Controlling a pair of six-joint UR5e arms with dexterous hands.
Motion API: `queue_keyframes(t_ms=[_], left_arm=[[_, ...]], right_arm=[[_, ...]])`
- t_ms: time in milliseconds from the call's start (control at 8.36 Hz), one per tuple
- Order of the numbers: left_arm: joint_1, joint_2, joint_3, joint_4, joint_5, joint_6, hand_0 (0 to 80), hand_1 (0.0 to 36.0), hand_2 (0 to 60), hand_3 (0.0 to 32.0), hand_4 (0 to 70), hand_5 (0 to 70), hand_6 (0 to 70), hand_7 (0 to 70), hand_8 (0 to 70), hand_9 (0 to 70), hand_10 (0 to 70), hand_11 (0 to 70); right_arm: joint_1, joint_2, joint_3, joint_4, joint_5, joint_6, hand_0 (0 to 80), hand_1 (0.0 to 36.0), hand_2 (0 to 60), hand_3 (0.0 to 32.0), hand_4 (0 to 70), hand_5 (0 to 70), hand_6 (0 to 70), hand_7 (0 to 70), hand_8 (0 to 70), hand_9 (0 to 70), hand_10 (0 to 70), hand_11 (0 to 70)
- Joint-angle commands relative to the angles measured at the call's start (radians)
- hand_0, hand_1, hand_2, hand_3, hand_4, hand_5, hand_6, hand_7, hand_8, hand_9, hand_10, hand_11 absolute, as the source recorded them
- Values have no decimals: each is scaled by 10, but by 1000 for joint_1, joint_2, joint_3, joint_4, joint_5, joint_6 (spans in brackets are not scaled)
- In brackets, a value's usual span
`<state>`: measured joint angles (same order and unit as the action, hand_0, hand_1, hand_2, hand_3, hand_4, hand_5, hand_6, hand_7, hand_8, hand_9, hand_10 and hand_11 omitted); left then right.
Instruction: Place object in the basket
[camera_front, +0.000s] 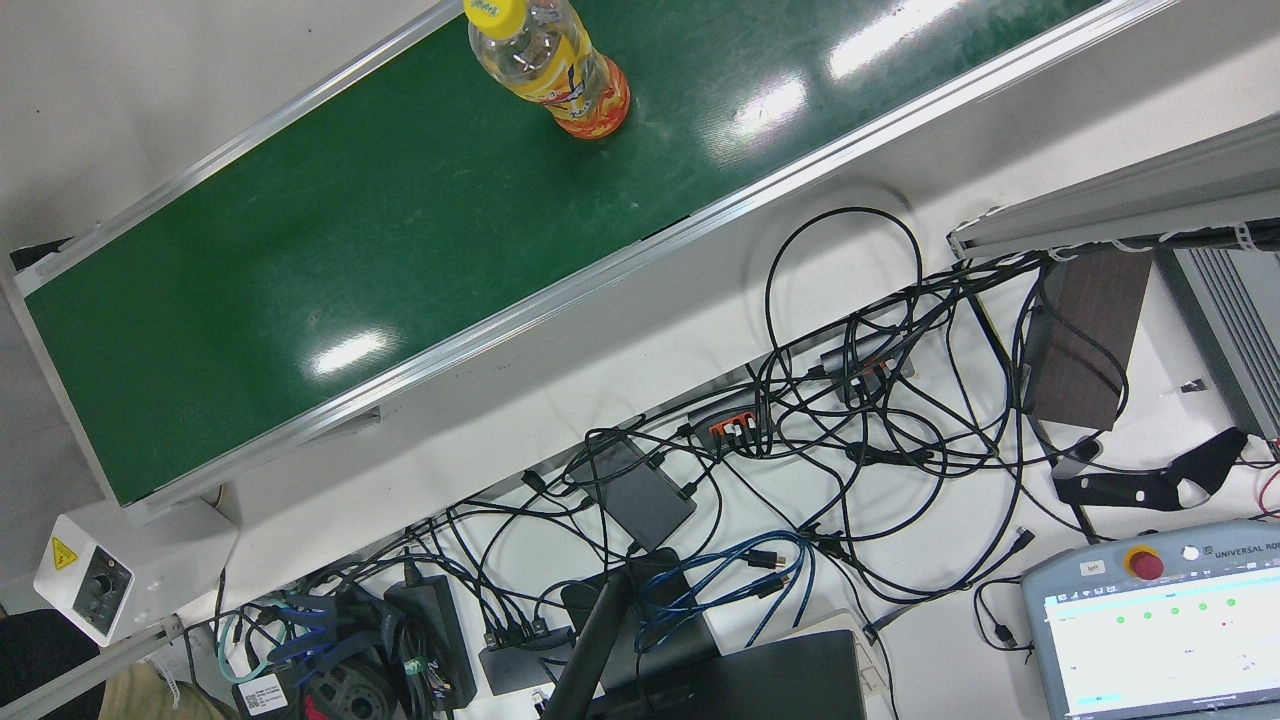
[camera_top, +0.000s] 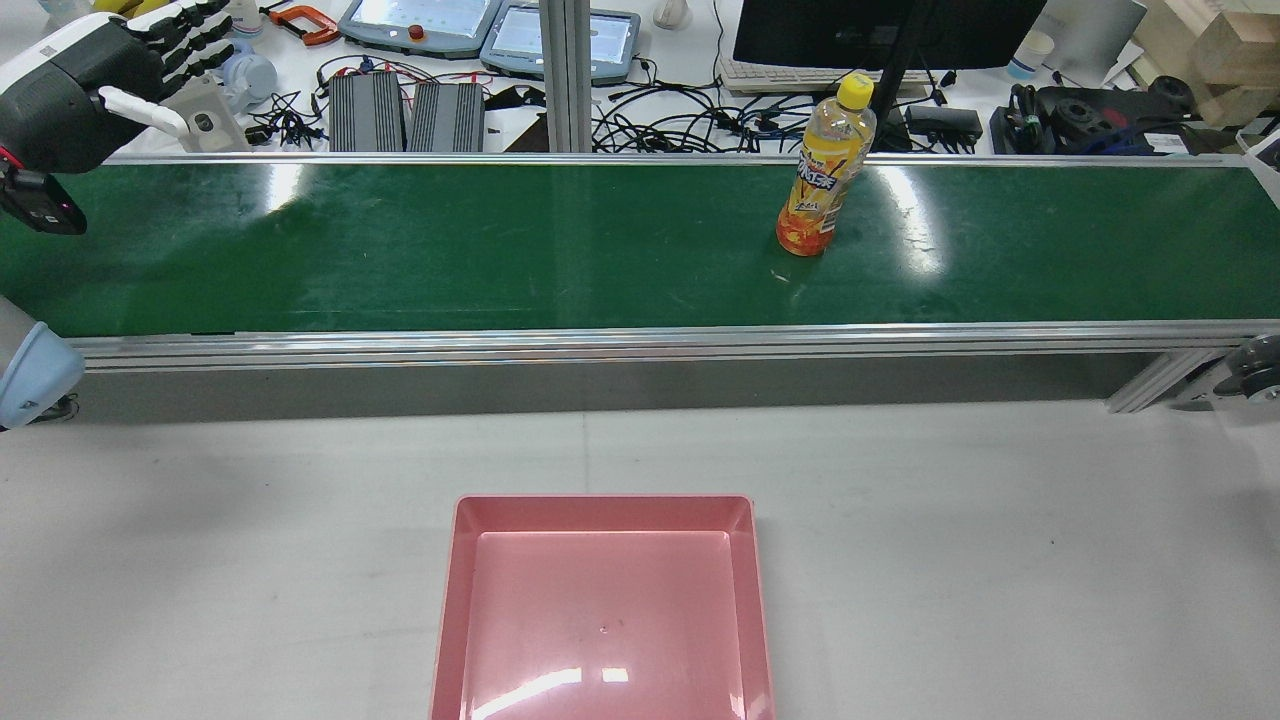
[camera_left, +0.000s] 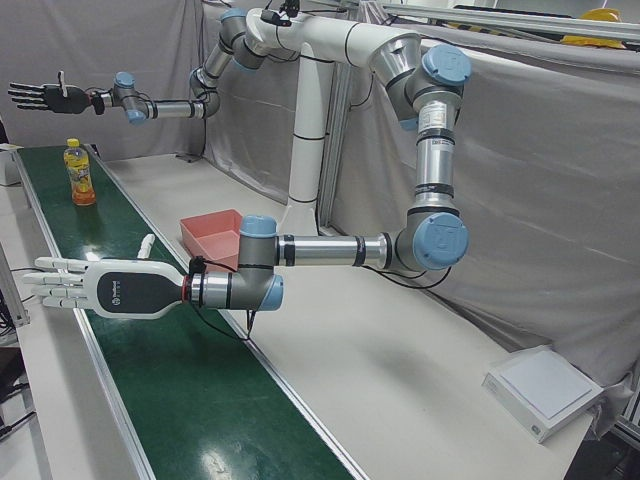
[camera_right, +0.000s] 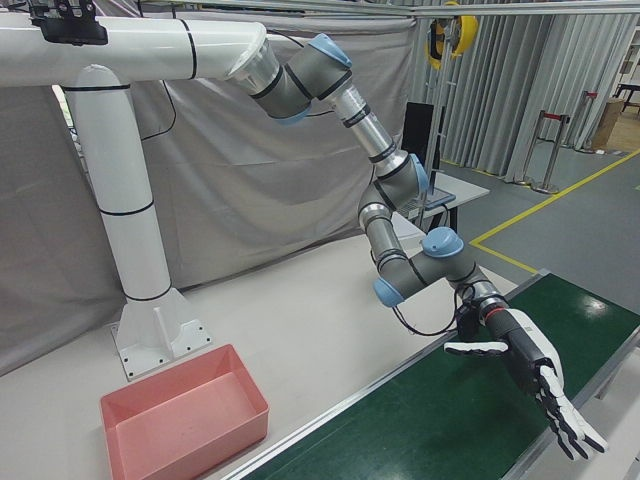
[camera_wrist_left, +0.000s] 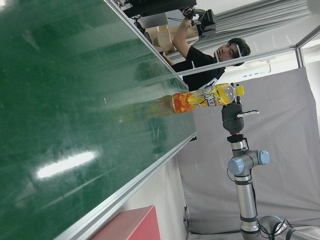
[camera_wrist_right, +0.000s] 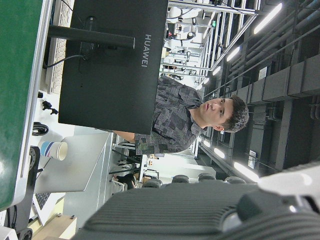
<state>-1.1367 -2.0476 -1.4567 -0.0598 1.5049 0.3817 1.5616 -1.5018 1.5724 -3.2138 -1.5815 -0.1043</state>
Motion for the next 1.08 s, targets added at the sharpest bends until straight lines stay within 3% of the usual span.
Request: queue_keyframes(t_ms=[0, 957], left_arm=[[0, -2, -1, 0, 1, 0, 514, 79, 0, 0, 140, 31, 0, 0, 31, 67, 45, 79], [2, -6, 3, 3, 1, -1, 514, 79, 0, 0, 143, 40, 0, 0, 35, 72, 53, 89]], right_arm=[[0, 0, 0, 0, 0, 0, 0, 0, 0, 0, 0, 0, 0, 0, 0, 0, 0, 0], [0, 0, 0, -1, 0, 0, 0, 0, 0, 0, 0, 0, 0, 0, 0, 0, 0, 0]])
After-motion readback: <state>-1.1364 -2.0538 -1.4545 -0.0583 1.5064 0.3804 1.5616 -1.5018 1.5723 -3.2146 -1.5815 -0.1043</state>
